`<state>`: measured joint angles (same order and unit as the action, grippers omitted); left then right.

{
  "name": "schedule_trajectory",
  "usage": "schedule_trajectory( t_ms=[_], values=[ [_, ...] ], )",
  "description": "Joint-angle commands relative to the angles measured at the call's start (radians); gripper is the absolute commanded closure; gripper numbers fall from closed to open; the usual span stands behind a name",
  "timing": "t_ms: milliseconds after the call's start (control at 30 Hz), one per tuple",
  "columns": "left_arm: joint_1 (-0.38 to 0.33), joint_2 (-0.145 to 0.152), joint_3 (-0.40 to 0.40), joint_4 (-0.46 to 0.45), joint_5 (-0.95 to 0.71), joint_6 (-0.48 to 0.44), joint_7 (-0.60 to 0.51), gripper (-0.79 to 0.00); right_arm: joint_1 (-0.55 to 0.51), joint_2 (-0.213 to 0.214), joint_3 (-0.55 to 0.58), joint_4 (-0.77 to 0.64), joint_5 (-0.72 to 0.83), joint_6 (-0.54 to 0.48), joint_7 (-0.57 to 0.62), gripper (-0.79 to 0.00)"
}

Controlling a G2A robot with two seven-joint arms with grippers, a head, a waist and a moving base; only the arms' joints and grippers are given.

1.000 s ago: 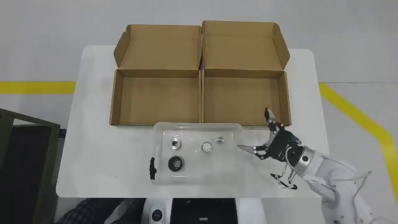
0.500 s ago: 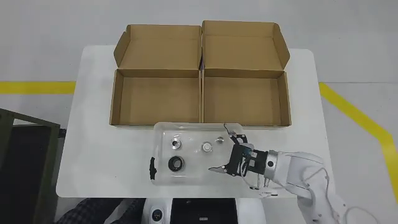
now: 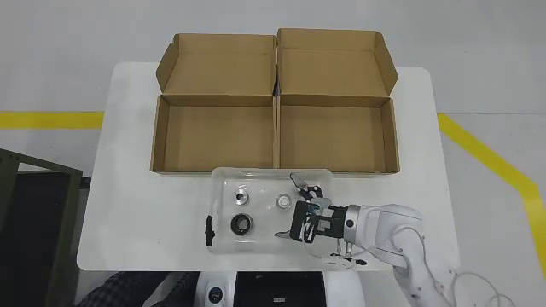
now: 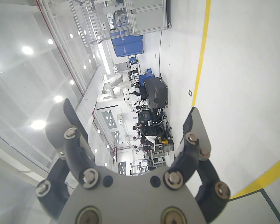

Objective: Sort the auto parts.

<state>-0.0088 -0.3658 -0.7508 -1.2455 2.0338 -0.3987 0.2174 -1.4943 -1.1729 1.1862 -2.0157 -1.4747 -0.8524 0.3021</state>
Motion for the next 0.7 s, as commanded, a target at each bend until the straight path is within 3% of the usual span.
schedule_trajectory(
  t_ms=[0,467,667],
  values=[
    [0.000,0.000,0.000,0.000,0.000,0.000,0.000,-0.785,0.005,0.001,-0.007,0.005,-0.007,0.001,0.007,-0.785],
    [0.000,0.000,0.000,0.000,0.000,0.000,0.000,-0.785,0.031,0.010,-0.037,0.050,-0.014,0.016,0.020,-0.776],
    [0.000,0.000,0.000,0.000,0.000,0.000,0.000,-0.785,0.045,0.013,-0.049,0.061,-0.014,0.021,0.041,-0.668]
  ],
)
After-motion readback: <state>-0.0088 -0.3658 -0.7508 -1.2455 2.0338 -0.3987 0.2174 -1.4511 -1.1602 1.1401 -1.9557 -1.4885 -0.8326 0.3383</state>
